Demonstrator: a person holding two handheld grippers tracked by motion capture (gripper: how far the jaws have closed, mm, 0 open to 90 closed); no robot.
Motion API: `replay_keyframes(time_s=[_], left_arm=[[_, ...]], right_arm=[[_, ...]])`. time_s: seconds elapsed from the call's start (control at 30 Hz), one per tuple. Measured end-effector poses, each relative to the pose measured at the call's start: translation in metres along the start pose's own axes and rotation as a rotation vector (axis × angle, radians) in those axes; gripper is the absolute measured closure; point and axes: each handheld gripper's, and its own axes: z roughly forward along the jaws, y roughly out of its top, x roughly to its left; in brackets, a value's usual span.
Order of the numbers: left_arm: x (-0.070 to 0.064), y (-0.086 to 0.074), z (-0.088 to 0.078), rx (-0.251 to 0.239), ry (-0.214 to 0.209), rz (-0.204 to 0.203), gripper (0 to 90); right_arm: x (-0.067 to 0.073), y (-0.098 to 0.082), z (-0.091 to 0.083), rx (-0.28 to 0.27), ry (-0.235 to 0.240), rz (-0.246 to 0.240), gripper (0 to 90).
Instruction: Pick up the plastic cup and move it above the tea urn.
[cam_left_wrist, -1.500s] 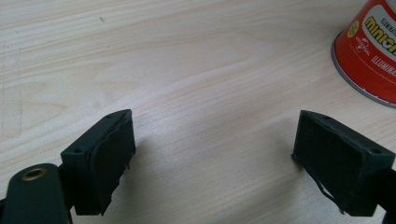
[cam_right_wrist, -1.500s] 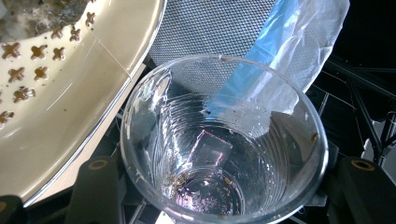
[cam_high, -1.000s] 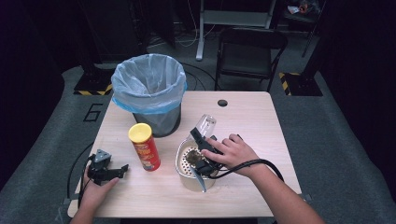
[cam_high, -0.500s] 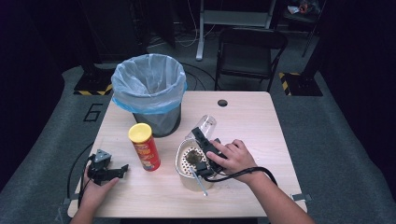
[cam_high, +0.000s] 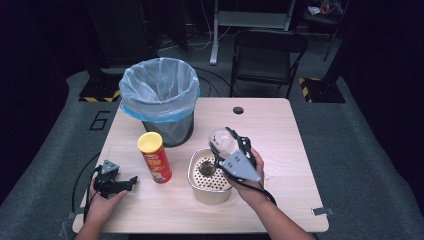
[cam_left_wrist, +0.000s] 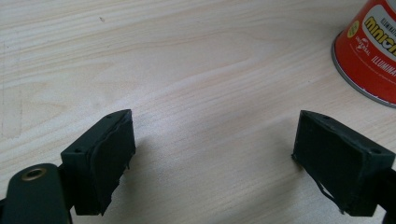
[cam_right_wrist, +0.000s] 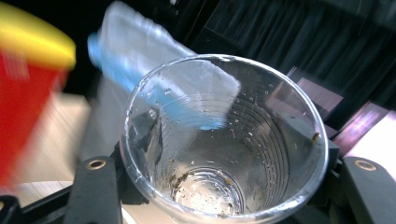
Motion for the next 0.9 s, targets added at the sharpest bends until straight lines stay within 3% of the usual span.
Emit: replay_keyframes(time_s=[0.03,0.1,0.13,0.17,0.2,0.23,0.37,0.43,0.57,0.67,0.73,0.77,0.8,0.83,0.9], left_arm=[[0.0,0.0,0.0,0.0,-0.001,0.001,12.5],[0.0,0.0,0.0,0.0,-0.001,0.0,12.5],[0.0,0.0,0.0,0.0,-0.001,0.0,12.5],[0.0,0.0,0.0,0.0,-0.001,0.0,12.5],[0.0,0.0,0.0,0.0,-0.001,0.0,12.5],[0.0,0.0,0.0,0.001,0.0,0.001,12.4],[0.0,0.0,0.0,0.003,-0.001,-0.001,12.2],[0.0,0.0,0.0,0.003,-0.001,0.0,12.2],[-0.001,0.0,0.0,0.003,-0.003,-0.003,12.2],[0.0,0.0,0.0,0.003,-0.012,0.008,11.9],[-0.001,0.0,0.0,0.007,-0.021,0.013,11.9],[-0.002,0.0,0.0,-0.001,-0.02,0.017,11.8],[-0.002,0.0,0.0,-0.001,-0.02,0.017,11.8],[-0.002,0.0,0.0,0.0,-0.02,0.018,11.8],[-0.002,0.0,0.0,0.001,-0.02,0.019,11.8]], right_arm=[[-0.012,0.0,0.001,0.006,0.067,0.244,34.7],[-0.02,-0.001,0.003,0.009,0.12,0.41,34.8],[-0.02,-0.001,0.003,0.009,0.12,0.41,34.8],[-0.028,-0.002,0.003,0.005,0.163,0.537,34.8],[-0.028,-0.002,0.003,0.005,0.163,0.537,34.8],[-0.033,-0.003,0.003,0.006,0.208,0.611,34.9],[-0.04,0.001,0.001,0.016,0.295,0.723,35.1],[-0.043,0.009,-0.001,0.027,0.301,0.714,35.2],[-0.05,0.034,-0.002,0.036,0.281,0.616,35.2],[-0.056,0.057,0.003,0.044,0.28,0.57,35.2],[-0.057,0.064,0.006,0.05,0.277,0.562,35.2],[-0.06,0.08,0.013,0.066,0.271,0.515,35.2],[-0.06,0.08,0.013,0.066,0.271,0.515,35.2],[-0.064,0.094,0.022,0.08,0.271,0.491,35.1],[-0.069,0.106,0.033,0.083,0.274,0.484,35.1]])
